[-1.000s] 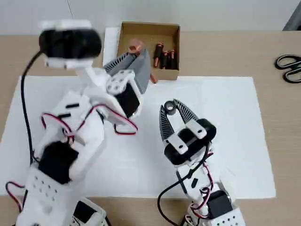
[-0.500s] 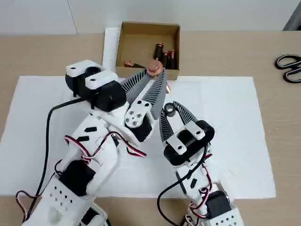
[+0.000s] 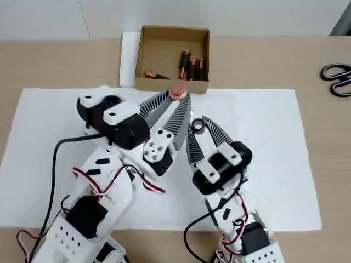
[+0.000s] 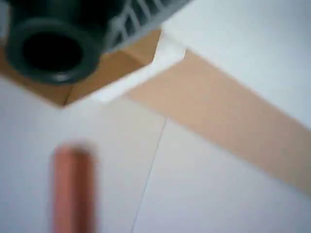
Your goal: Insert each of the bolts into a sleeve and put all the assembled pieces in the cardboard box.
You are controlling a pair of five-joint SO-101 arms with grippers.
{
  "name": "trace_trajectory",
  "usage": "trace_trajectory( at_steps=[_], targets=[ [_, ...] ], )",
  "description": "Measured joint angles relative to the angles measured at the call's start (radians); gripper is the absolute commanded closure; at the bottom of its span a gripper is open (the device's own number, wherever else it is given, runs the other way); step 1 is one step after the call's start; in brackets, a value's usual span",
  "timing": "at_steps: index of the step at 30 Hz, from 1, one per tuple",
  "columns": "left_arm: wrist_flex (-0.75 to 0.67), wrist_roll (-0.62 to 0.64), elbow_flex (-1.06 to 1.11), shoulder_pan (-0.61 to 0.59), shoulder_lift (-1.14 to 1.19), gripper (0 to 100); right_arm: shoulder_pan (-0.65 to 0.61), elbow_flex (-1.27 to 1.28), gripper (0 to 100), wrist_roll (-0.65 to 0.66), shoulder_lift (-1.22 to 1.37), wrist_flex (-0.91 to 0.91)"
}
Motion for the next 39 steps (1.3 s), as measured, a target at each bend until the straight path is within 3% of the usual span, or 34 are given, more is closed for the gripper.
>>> trace_trajectory(
  at_steps=[11,23,34,39],
  targets=[
    [-0.018,0.0,0.031,-0.002,-0.078,99,0.0,-0.002,99.2,0.0,0.0,-0.055],
    [-0.028,0.0,0.031,0.084,-0.078,99,-0.014,-0.002,99.3,0.0,0.0,-0.11],
    [-0.087,-0.138,0.069,0.091,-0.031,99,-0.089,0.006,99.4,0.095,0.002,-0.11],
    [0.012,-0.135,0.021,0.092,-0.025,99,-0.081,0.011,99.4,0.1,0.003,-0.109]
  ],
)
